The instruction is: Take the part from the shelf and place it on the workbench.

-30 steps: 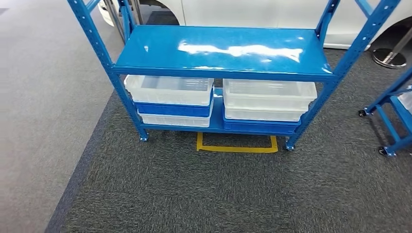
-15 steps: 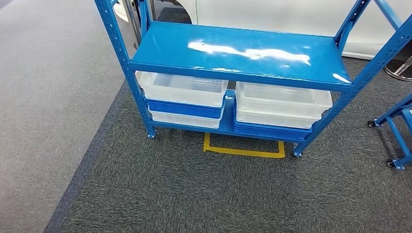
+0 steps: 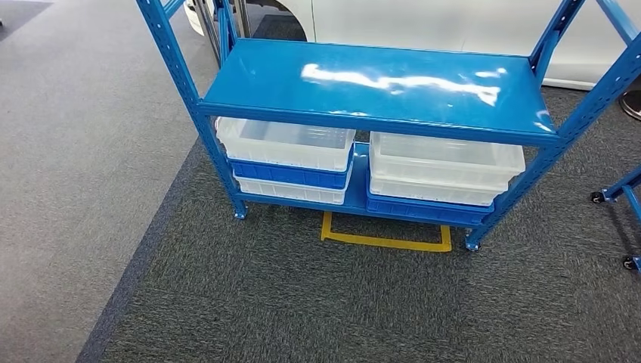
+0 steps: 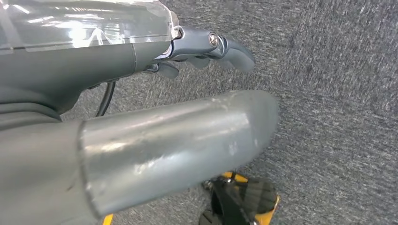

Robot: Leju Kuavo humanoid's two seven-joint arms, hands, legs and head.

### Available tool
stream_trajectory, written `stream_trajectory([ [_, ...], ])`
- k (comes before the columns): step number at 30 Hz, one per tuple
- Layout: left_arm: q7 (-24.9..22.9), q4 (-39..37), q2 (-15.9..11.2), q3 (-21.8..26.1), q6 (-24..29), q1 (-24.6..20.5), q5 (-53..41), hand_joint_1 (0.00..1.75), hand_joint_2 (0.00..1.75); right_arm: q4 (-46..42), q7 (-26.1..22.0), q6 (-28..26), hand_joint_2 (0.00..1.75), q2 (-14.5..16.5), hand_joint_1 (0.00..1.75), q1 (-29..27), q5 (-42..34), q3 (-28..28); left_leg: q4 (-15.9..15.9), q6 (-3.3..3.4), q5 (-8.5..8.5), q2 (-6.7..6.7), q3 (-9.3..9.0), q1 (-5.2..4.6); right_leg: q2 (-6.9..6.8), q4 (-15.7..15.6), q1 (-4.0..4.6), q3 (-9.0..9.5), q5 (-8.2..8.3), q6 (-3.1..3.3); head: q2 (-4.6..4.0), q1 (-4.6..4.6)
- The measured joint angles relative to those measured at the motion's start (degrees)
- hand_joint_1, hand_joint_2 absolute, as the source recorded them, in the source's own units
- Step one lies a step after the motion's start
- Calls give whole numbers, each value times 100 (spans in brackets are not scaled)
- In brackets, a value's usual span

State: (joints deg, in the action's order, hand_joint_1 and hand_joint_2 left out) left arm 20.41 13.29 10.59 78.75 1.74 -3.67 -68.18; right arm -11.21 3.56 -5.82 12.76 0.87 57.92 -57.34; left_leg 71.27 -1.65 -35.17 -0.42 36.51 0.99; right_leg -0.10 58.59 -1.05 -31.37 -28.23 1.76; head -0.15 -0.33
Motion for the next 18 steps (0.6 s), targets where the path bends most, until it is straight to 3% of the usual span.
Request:
stream_trajectory([
  [1, 0, 0, -2, -3, -4, 5, -4, 0, 0, 0, -4, 35, 0, 0, 0, 1, -37, -30, 220, -8, -29, 0, 139, 1, 18, 2, 4, 13, -15, 4, 0, 0],
  [2, 0, 0, -2, -5, -8, 9, -6, 0, 0, 0, -9, 57, 0, 0, 0, 3, -61, -61, 227, -5, 64, 0, 177, 1, 45, 4, 7, 35, -33, 1, 0, 0],
  [3, 0, 0, -3, -7, -11, 12, -8, 0, 0, 0, -14, 70, 0, 0, 0, 5, -72, -89, 9, 6, 268, -8, 104, 1, 79, 4, 7, 68, -52, -7, 0, 0],
  [5, 0, 0, -4, -10, -16, 20, -16, 0, 0, 0, -18, 58, 0, 2, 0, 13, -68, -124, -753, 57, 724, -54, -214, -10, 142, 6, 16, 142, -98, -32, 0, 1],
  [6, 0, 0, -5, -13, -16, 19, -20, 0, 0, -1, -13, 31, 0, 3, 0, 16, -54, -132, -1068, 89, 842, -74, -347, -21, 171, 12, 23, 160, -120, -52, 0, -1],
  [7, 0, 0, -7, -14, -16, 15, -21, 0, 0, -1, -2, -8, 0, 5, 0, 18, -33, -136, -1246, 119, 876, -85, -422, -35, 190, 12, 27, 162, -136, -78, 0, -1],
  [11, 1, 0, -3, -17, -16, 2, -31, 0, 0, -1, 60, -108, 0, 17, 0, 8, 60, -137, -1400, 256, 845, -66, -526, -28, 172, 36, 22, 166, -203, -208, 0, 2],
  [13, 0, 0, 1, -19, -17, 13, -47, 0, 0, -2, 69, -122, 0, 17, 0, 12, 79, -135, -1463, 335, 842, -41, -597, -2, 103, 482, 24, -38, -429, -238, 0, 7],
  [15, 0, 0, 0, -20, -19, 17, -67, 0, 0, -2, 71, -128, 0, 16, 0, 16, 91, -135, -1468, 376, 795, -18, -640, -17, 73, 1244, 23, -484, -722, -255, 0, 8],
  [16, -1, 0, -1, -21, -25, 21, -80, 0, 0, -2, 72, -129, 0, 16, 0, 16, 103, -135, -1466, 380, 766, -13, -669, -24, 70, 1524, 21, -674, -766, -262, 0, 8],
  [18, -3, 0, -1, -23, -38, 31, -101, 0, 0, -2, 76, -130, 0, 17, 0, 11, 125, -135, -1463, 373, 715, -14, -733, -32, 66, 1631, 21, -814, -631, -264, 0, 8],
])
